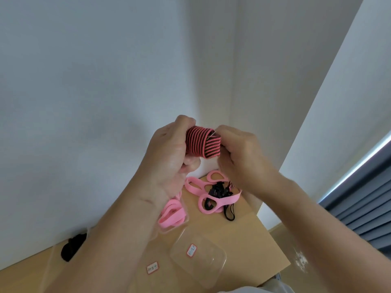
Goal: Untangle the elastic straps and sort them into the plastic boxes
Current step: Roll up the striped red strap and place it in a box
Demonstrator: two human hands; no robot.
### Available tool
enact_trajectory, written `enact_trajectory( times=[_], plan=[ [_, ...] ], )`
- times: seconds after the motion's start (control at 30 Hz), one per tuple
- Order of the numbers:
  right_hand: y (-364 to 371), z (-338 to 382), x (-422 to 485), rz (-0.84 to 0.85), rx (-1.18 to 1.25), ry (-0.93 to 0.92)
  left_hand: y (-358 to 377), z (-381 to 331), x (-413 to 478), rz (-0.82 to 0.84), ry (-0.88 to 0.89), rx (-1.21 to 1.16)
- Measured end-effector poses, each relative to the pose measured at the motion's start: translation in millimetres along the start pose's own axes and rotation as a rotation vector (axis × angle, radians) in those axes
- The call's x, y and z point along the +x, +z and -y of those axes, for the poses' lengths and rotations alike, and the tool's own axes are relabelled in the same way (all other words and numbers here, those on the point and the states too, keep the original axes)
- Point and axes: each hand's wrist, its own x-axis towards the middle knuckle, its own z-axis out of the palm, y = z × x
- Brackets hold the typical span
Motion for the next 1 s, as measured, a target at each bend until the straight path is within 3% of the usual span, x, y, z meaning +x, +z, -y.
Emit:
enact_trajectory(
  times=[0.17,0.27,0.33,0.5,0.67,0.87,1.0],
  plan=[
    [-21.6,-6.2,30.8,0.254,-0.181,-0.1,-16.7,1.5,-7.3,0.117,0.128,0.627],
    [-23.0,1.9,45.6,0.359,-0.164,-0.068,-25.2,5.2,-6.5,0.186,0.13,0.747],
    [-24.7,5.2,51.3,0.384,-0.08,0.011,-33.1,10.7,-4.2,0.146,0.149,0.844],
    [-29.0,13.9,54.8,0.317,-0.182,-0.016,-50.1,30.0,-2.4,0.198,-0.001,0.775],
    [-31.9,32.3,50.2,0.36,-0.505,-0.057,-49.2,51.7,9.1,0.015,0.089,0.828],
    [-40.0,45.2,30.9,0.594,-0.624,0.066,-38.0,72.7,21.2,-0.184,0.233,0.783],
    [-43.8,50.3,14.2,0.824,-0.378,0.238,-35.3,75.3,26.8,-0.324,0.258,0.631]
  ],
)
